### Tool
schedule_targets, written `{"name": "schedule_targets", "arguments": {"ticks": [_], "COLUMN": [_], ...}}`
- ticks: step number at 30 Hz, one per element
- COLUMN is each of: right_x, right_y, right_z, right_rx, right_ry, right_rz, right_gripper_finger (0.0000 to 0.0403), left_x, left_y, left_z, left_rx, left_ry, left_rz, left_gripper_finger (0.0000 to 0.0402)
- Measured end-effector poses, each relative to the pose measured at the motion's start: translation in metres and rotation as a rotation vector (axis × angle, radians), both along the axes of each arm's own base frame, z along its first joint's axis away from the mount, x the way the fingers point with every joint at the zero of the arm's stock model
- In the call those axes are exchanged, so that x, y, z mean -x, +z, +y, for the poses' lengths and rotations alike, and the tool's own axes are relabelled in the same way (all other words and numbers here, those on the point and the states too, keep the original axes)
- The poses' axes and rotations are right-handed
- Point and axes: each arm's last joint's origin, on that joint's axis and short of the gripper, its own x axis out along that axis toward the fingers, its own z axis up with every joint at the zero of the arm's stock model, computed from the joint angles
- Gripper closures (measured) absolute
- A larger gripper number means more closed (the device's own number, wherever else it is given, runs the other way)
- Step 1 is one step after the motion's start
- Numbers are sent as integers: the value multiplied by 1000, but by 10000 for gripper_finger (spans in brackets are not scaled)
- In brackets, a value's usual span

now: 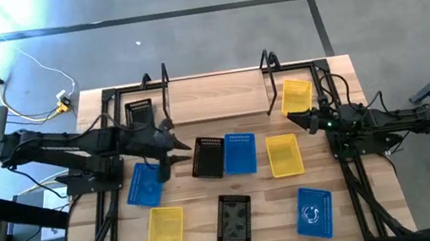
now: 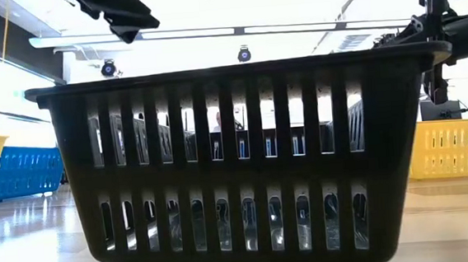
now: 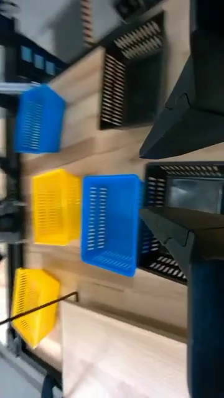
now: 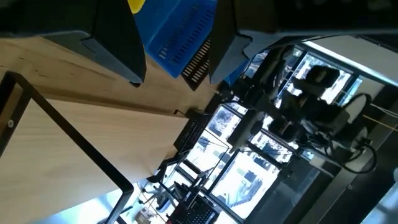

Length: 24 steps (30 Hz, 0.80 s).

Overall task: Stack baskets on shelf by color
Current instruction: Put the center black bin on the shelf

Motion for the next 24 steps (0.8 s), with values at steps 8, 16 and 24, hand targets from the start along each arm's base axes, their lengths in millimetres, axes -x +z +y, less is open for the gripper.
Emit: {"name": "schedule_targets", "arguments": {"ticks": [8,16,24], "right_x": [0,0,0], "right_y": [0,0,-1], "right_z": [0,-1,-1], "right_rx": [3,5,5], "right_ry": [-9,-25,-26], "right_rz": [1,7,8], "right_gripper_finger": [242,242,242], "left_x": [-23,-39,-54], "left_y": [-30,-60,-82], "left_z": [-9,-17,-20], "left_rx": [-1,-2,20], "left_ry": [-40,-75,-134], "left_rz": [146,272,322], "left_gripper_finger": [275,275,275]}}
